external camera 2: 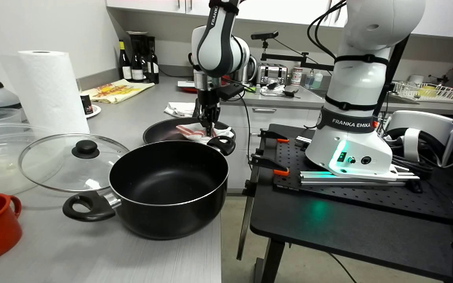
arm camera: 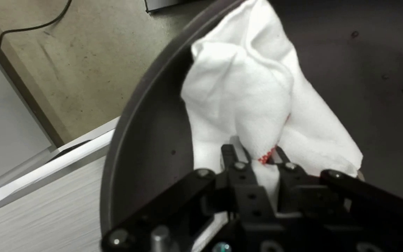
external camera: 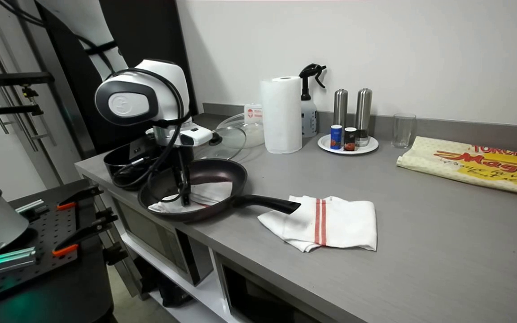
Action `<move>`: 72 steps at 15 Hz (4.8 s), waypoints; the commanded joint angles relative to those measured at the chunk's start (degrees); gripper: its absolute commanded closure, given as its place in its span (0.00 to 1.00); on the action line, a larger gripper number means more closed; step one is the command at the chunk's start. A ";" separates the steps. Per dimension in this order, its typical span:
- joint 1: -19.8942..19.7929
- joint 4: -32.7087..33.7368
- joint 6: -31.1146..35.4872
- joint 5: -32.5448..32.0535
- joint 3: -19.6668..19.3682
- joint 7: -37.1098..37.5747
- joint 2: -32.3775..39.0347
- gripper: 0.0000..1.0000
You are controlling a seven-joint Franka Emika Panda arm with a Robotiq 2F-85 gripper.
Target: Use the towel to clean the pan
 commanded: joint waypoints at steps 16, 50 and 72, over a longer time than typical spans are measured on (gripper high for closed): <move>3.45 8.06 -4.64 -0.80 -2.36 1.71 4.43 0.97; 3.62 5.88 -3.50 -4.29 -2.08 1.56 3.84 0.97; 17.11 2.04 -2.62 -9.10 2.53 3.29 2.68 0.97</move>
